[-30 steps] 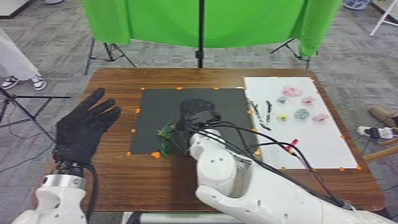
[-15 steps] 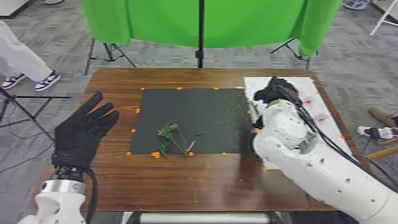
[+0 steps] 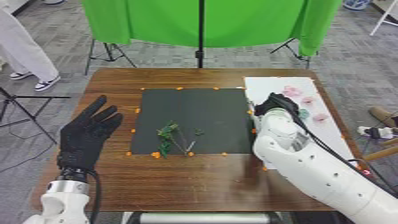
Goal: Arrange flowers
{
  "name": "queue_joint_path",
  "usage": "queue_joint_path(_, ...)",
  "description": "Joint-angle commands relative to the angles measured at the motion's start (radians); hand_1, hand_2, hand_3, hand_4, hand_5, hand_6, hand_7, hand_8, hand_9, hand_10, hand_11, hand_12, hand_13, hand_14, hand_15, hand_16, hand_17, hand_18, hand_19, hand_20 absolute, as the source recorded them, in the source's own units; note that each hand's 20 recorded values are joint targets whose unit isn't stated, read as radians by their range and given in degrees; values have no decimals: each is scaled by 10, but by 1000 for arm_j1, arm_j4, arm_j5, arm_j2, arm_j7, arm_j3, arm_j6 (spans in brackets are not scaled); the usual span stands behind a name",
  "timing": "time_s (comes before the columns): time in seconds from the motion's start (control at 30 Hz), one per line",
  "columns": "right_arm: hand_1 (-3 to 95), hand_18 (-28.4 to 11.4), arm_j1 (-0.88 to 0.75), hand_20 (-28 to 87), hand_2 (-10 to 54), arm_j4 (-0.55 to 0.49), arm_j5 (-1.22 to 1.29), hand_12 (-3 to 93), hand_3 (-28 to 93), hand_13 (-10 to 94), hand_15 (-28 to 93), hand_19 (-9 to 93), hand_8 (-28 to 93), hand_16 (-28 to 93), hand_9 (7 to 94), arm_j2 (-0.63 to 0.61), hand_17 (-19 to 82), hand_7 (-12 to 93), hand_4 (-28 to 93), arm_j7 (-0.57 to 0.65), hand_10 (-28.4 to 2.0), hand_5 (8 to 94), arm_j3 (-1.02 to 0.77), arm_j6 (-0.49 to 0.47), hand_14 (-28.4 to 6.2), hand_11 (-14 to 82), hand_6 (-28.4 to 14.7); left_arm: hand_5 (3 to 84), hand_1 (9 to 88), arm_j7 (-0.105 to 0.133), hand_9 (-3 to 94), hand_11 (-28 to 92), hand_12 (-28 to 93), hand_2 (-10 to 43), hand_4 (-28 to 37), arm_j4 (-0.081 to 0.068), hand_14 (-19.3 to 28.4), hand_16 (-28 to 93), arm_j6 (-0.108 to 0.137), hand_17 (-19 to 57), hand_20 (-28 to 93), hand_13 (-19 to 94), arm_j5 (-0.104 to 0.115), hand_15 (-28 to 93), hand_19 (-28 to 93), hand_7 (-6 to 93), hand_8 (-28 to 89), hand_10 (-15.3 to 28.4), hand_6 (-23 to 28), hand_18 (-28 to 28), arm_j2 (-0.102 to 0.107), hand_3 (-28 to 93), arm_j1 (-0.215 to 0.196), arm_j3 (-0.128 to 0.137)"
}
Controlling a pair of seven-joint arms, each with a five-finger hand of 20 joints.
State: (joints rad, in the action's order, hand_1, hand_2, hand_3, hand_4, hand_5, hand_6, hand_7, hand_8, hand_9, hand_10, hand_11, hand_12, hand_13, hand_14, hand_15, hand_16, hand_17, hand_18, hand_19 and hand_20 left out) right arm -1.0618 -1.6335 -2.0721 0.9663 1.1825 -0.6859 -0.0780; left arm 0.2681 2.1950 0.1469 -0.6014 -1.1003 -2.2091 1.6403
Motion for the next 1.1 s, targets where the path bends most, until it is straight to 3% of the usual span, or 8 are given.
queue_joint_path(0.03,306,-284,22,619,-95,63,52,194,739,540,877,932,-108,116,589,60,263,109,-261,36,-243,585,15,-90,-226,579,-103,400,257,-30,373,257,113,74,-203,-8,275,-83,4,-85,40,272,1,535,578,132,-97,206,100,281,-17,799,9,0)
queue_joint_path(0.2,321,-284,33,614,-95,89,14,195,737,548,881,932,-108,112,598,67,261,116,-265,33,-238,605,88,-116,-221,590,-96,400,257,-37,373,258,112,74,-203,-5,275,-84,3,-85,41,271,-2,536,579,132,-96,206,100,281,-22,800,11,8)
queue_joint_path(0.3,383,-279,30,620,-95,109,-33,205,745,609,877,932,-121,125,661,68,283,175,-277,13,-200,707,135,-134,-188,611,-64,400,258,-43,373,257,111,74,-204,-3,275,-83,3,-85,41,272,-3,537,579,132,-96,207,100,281,-25,799,11,11)
queue_joint_path(0.47,558,-260,6,643,-95,111,-83,263,646,708,847,932,48,166,795,45,349,260,-282,3,-125,861,187,-108,-137,573,-23,400,259,-45,373,256,112,75,-204,-1,275,-84,2,-85,40,272,-3,537,579,132,-96,207,100,281,-27,797,11,13)
queue_joint_path(0.77,563,-252,41,675,-95,112,-212,272,707,755,830,932,77,180,856,-48,396,231,-283,3,-109,913,276,174,-120,539,-25,400,260,-42,374,257,112,75,-202,3,274,-84,6,-85,40,272,-3,537,579,132,-96,207,100,281,-30,798,3,18)
queue_joint_path(0.93,561,-252,79,690,-95,105,-259,272,725,766,830,932,85,185,867,-91,405,227,-283,19,-109,923,293,332,-119,540,-30,401,259,-26,373,256,112,75,-202,2,275,-84,6,-85,40,272,1,538,579,133,-96,207,100,281,-21,799,-1,15)
queue_joint_path(1.1,557,-254,120,700,-95,90,-286,273,743,769,833,932,90,190,874,-114,409,226,-283,39,-111,931,304,418,-119,540,-35,400,259,-24,374,257,112,75,-202,-1,275,-84,0,-85,40,271,-1,537,580,132,-96,207,100,281,-21,799,-2,17)
